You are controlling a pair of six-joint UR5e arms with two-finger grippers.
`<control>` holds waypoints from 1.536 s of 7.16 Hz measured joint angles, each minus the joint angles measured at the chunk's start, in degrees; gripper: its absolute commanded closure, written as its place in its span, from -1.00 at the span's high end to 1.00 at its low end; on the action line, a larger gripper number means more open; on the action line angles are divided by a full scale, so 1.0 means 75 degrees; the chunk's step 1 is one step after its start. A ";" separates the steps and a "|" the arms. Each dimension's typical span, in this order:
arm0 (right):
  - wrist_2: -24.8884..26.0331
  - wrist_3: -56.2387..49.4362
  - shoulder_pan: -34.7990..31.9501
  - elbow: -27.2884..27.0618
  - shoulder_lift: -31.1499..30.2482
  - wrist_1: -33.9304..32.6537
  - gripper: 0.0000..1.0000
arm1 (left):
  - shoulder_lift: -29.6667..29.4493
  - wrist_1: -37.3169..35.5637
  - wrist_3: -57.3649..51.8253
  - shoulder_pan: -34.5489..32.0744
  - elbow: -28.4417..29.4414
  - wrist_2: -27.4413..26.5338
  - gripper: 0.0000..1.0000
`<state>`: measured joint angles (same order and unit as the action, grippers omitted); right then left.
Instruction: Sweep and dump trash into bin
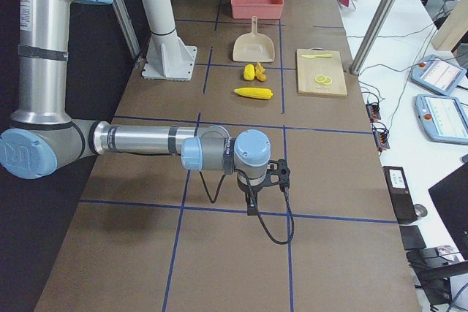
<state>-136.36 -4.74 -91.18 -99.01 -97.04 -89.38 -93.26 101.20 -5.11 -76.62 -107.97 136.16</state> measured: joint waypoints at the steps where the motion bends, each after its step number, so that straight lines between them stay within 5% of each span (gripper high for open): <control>1: -0.0031 0.0006 0.0007 -0.0026 0.0053 -0.0003 1.00 | -0.0189 -0.0029 -0.0014 0.0183 -0.0207 -0.0184 1.00; 4: -0.0154 0.0190 0.0118 0.0041 0.0082 0.0024 1.00 | -0.0829 -0.0551 -0.0006 0.1122 -0.0514 -0.1121 1.00; 7: -0.0135 0.0955 0.0599 -0.0108 0.0143 0.0075 1.00 | -0.2344 -0.3669 -0.0134 0.2234 -0.1153 -0.1162 1.00; 11: -0.0123 0.2405 0.1057 -0.0460 0.0183 0.0388 1.00 | -0.2776 -0.4084 -0.2094 0.3613 -0.1166 -0.1583 1.00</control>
<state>-137.28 13.30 -83.25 -102.46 -95.67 -86.47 -114.08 70.57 -20.81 -49.52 -116.71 124.29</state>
